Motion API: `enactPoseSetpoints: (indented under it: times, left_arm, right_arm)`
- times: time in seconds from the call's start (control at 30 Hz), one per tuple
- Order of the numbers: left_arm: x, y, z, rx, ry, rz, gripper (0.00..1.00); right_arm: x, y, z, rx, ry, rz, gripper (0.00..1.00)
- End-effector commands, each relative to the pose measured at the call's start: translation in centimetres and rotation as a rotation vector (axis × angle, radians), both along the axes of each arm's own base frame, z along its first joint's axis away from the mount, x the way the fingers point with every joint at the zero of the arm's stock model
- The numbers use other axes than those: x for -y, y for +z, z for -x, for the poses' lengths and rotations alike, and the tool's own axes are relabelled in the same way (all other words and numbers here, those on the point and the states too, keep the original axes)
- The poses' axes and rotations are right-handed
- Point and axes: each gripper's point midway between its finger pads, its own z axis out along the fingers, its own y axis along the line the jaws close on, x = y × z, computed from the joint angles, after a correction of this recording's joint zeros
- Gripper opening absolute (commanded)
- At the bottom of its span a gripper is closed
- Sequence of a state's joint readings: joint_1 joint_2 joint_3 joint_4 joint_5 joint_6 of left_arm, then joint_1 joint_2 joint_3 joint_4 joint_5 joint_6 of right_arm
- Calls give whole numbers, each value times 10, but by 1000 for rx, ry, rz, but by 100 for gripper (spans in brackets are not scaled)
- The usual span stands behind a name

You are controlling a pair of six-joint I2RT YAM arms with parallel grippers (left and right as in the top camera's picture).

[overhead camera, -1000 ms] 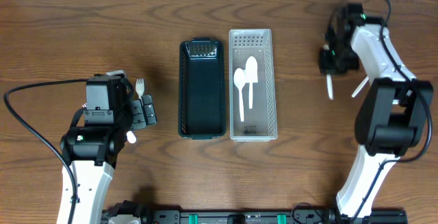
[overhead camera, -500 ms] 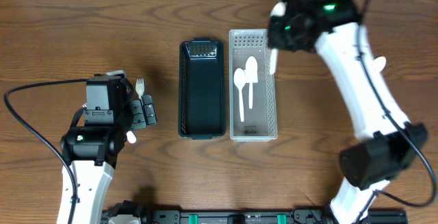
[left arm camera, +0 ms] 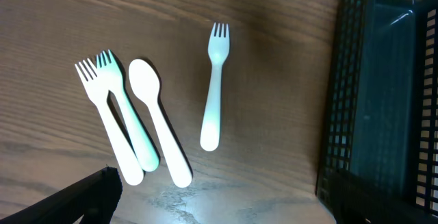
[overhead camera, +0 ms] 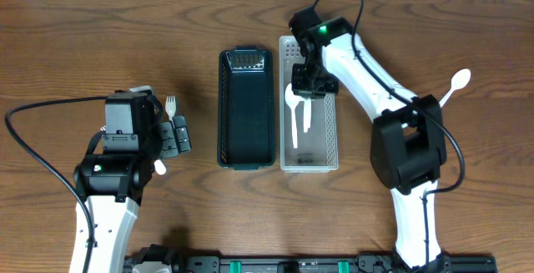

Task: Pack container
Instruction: 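Lower the third spoon into the white basket and open right gripper, then grasp the last white spoon at the right edge with right gripper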

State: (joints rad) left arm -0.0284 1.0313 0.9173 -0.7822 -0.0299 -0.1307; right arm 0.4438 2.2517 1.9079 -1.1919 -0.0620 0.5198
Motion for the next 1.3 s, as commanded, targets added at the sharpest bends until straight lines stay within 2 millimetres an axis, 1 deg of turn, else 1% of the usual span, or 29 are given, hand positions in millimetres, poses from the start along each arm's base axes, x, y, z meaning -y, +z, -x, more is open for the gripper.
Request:
enactPoseSetpoints:
  times: [0.0,0.1,0.17,0.27,0.33,0.37,0.4,0.43,0.47,0.5,0.53,0.57,0.6,0.67,0.73,0.8,0.83,0.9,0.93,1.0,1.03,1.1,1.17,1.27]
  left_arm:
    - [-2,8,-3,19,7,-5,98]
    - [-2,8,-3,19,7,-5,98]
    - [-2,8,-3,19,8,-5,98]
    - [-2,8,-3,19,7,-5,98]
    - [-2,8,-3,19,7,-5,98]
    - [-2,8,-3,19,7,-5,98]
    - [-2,8,-3,19,7,-5,98]
    - [-2,8,-3,19,7,-5,98]
    - [-2,8,-3,19,7,-5,98]
    - [-2,8,-3,19,7,-5,98]
    - [-2,8,-3,19,8,-5,98]
    - [-2,8,-3,19,7,-5,98]
    - [-2,8,-3,19,7,-5,98]
    - [-2,8,-3,19,7,-5,98]
    - [-2,8,-3,19,7,-5,98]
    - [-2,8,-3,19,7,-5,98]
    - [-2,8,-3,19,7,-5,98]
    - [-2,8,-3,19,7,-5,98]
    - [-2,8,-3,19,8,-5,98]
    - [-2,8,-3,19,7,-5,98]
    - [-2,8,-3,19,7,-5,98]
    - [-2,8,-3,19,7,-5,98]
    - [-2,8,-3,19,7,-5,98]
    - [-2,8,-3,19,7,-5,98]
  right_arm:
    - [-6,0,1,6,83,-11,38]
    - [-5,6,-2,24,86,-17,38]
    - [-4,15,-9,51,87,-25,38]
    - [5,54,-28,145,75,-38,38]
    - [24,95,-46,248,31,-21,39]
    - [36,114,-54,296,5,-11,40]
    - [54,138,-61,353,-32,2,43]
    - [74,160,-68,405,-80,14,48]
    - [94,177,-71,443,-134,26,52]
    - [119,194,-73,478,-206,37,54]
    - [146,207,-73,501,-282,47,54]
    - [172,215,-70,510,-358,52,55]
    - [200,219,-66,505,-437,61,55]
    - [247,215,-54,465,-577,84,56]
    - [296,200,-38,399,-701,119,66]
    - [328,183,-28,347,-784,139,66]
    - [343,172,-24,319,-820,146,66]
    - [366,149,-16,268,-872,155,66]
    - [377,134,-12,234,-897,156,66]
    - [388,109,-8,181,-905,145,65]
    - [391,93,-6,148,-900,130,65]
    - [395,70,-4,98,-904,117,65]
    - [396,45,-4,47,-900,105,65]
    - [390,15,-9,-4,-864,71,64]
